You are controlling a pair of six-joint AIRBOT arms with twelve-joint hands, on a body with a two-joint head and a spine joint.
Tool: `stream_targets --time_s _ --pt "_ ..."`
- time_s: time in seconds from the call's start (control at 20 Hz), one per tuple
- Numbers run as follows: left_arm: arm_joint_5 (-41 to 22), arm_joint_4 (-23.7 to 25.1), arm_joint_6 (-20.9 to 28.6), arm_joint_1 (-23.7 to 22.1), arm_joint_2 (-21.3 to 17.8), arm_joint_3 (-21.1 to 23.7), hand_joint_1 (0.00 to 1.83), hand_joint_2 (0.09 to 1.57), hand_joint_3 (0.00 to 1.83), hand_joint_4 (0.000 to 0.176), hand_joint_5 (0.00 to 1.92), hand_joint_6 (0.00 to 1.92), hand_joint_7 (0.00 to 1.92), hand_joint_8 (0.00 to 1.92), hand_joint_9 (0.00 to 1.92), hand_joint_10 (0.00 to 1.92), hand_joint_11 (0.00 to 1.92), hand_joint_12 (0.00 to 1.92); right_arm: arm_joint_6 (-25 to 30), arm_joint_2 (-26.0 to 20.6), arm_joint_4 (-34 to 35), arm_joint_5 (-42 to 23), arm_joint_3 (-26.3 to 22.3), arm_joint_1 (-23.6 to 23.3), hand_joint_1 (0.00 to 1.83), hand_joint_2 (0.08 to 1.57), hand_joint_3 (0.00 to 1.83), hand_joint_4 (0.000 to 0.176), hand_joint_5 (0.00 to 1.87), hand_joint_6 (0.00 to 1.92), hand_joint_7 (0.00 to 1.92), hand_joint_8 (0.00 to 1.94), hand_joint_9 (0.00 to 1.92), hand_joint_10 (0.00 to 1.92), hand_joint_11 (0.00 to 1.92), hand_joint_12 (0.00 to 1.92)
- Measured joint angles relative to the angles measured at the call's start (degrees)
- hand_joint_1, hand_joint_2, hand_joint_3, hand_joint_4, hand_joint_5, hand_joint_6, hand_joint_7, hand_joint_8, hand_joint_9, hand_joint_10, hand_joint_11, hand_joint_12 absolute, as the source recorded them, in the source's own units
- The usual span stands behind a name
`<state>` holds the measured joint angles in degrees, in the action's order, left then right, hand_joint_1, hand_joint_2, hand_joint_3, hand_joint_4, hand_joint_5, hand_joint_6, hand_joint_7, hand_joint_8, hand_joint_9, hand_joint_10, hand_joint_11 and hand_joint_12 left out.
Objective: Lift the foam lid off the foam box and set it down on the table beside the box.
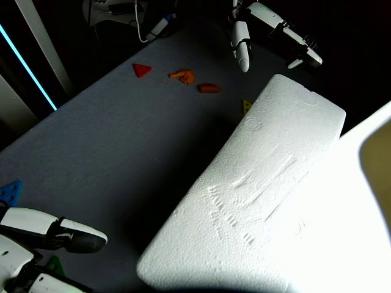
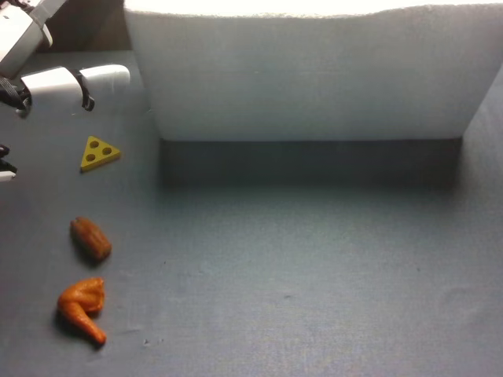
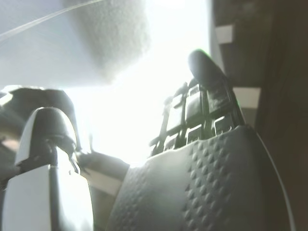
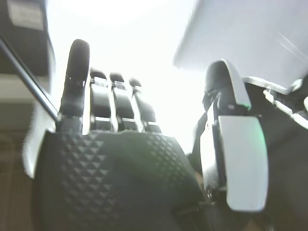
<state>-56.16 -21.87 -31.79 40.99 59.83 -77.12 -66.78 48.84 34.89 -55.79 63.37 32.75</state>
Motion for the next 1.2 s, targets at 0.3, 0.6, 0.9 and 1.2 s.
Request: stream_targets --time_s 0.3,0.6,0.9,1.2 --pt "-0.83 0.11 0.15 0.0 -0.07 0.0 0.55 1.07 0.0 0.033 0.0 0.0 0.0 0.0 0.0 0.0 0.0 1.92 -0.02 -0.17 0.39 -0.28 -0.04 0.0 0.51 1.17 0.0 0.015 0.0 0.0 0.0 0.0 0.0 0.0 0.0 1.92" --pt "-0.83 -0.24 0.15 0.0 -0.04 -0.02 0.58 1.06 0.0 0.035 0.0 0.0 0.0 0.0 0.0 0.0 0.0 1.8 0.0 -0.17 0.15 -0.52 -0.31 0.0 0.54 1.18 0.0 0.0 0.0 0.0 0.0 0.0 0.0 0.0 0.0 1.84" --pt "1.84 -0.7 0.13 -2.34 1.77 -2.89 0.55 1.08 0.0 0.035 0.0 0.0 0.0 0.0 0.0 0.0 0.0 1.4 -0.09 0.13 0.9 1.75 2.45 -1.51 0.52 1.18 0.0 0.0 0.0 0.0 0.0 0.0 0.0 0.0 0.0 1.61" --pt "5.79 -0.94 0.09 -3.8 3.61 -5.18 0.56 1.06 0.0 0.033 0.0 0.0 0.0 0.0 0.0 0.0 0.0 1.39 -1.05 2.95 2.21 6.23 5.07 -3.48 0.5 1.16 0.0 0.0 0.0 0.0 0.0 0.0 0.0 0.0 0.0 1.2"
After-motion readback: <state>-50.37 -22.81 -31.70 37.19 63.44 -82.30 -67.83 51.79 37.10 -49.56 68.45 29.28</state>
